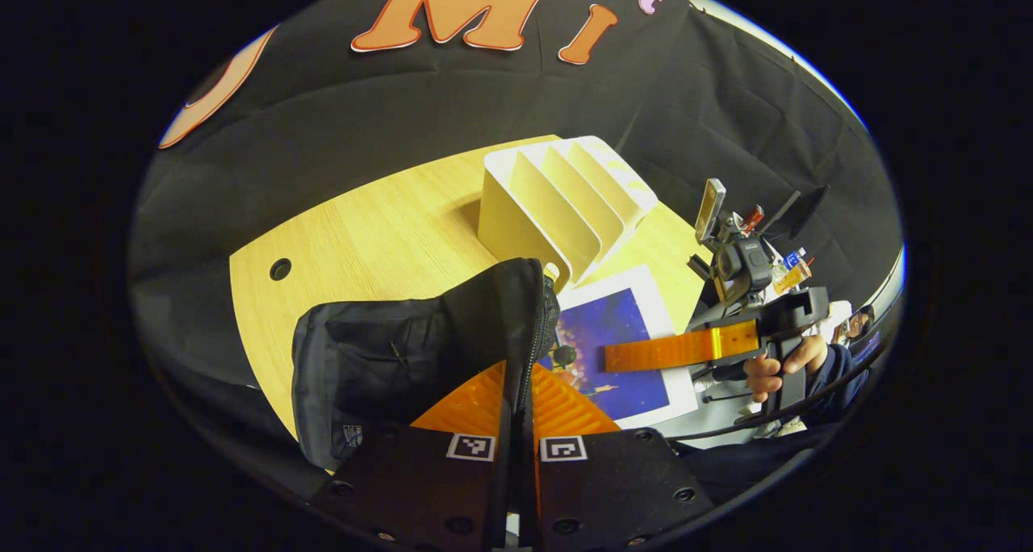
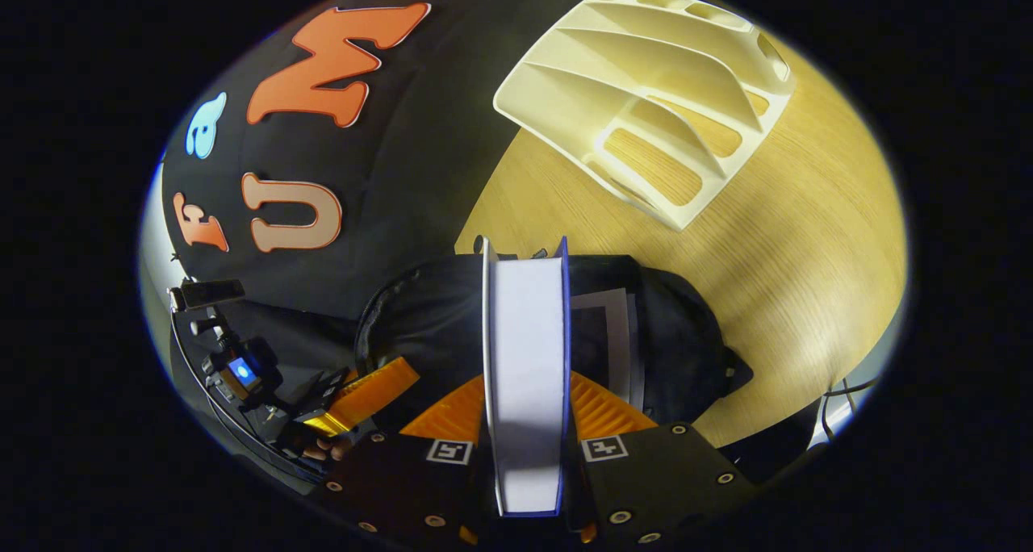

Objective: Open the schoolbag, grab two books from the bookshelf and put them into the schoolbag.

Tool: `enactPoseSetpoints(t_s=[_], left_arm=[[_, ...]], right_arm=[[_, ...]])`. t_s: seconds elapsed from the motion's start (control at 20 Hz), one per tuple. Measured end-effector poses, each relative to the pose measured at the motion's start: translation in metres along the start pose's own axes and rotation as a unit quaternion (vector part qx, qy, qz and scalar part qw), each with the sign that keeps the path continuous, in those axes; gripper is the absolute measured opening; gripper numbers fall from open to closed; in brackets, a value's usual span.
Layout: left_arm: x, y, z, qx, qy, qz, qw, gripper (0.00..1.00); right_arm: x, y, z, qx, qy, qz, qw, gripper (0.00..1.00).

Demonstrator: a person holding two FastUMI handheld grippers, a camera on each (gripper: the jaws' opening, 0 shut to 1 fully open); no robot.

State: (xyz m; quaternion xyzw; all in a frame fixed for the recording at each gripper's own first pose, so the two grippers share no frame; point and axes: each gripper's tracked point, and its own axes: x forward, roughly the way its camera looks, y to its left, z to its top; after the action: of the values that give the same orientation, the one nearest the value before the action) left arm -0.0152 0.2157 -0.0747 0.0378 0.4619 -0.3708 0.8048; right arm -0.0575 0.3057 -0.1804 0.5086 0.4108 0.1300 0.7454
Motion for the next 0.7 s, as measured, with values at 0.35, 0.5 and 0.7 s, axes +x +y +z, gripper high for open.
enactPoseSetpoints(t_s=[0.35, 0.5, 0.7], left_arm=[[-0.003, -0.018, -0.001, 0.01, -0.003, -0.01, 1.0, 0.07], [-0.002, -0.022, -0.002, 0.018, -0.003, -0.012, 1.0, 0.07], [0.002, -0.03, -0.004, 0.029, 0.002, -0.015, 0.999, 0.06]], right_arm=[[0.044, 0.007, -0.016, 0.011, 0.005, 0.018, 1.0, 0.35], [0.053, 0.009, -0.017, 0.011, 0.0, 0.028, 1.0, 0.35], [0.066, 0.006, -0.02, 0.022, -0.001, 0.038, 0.999, 0.35]])
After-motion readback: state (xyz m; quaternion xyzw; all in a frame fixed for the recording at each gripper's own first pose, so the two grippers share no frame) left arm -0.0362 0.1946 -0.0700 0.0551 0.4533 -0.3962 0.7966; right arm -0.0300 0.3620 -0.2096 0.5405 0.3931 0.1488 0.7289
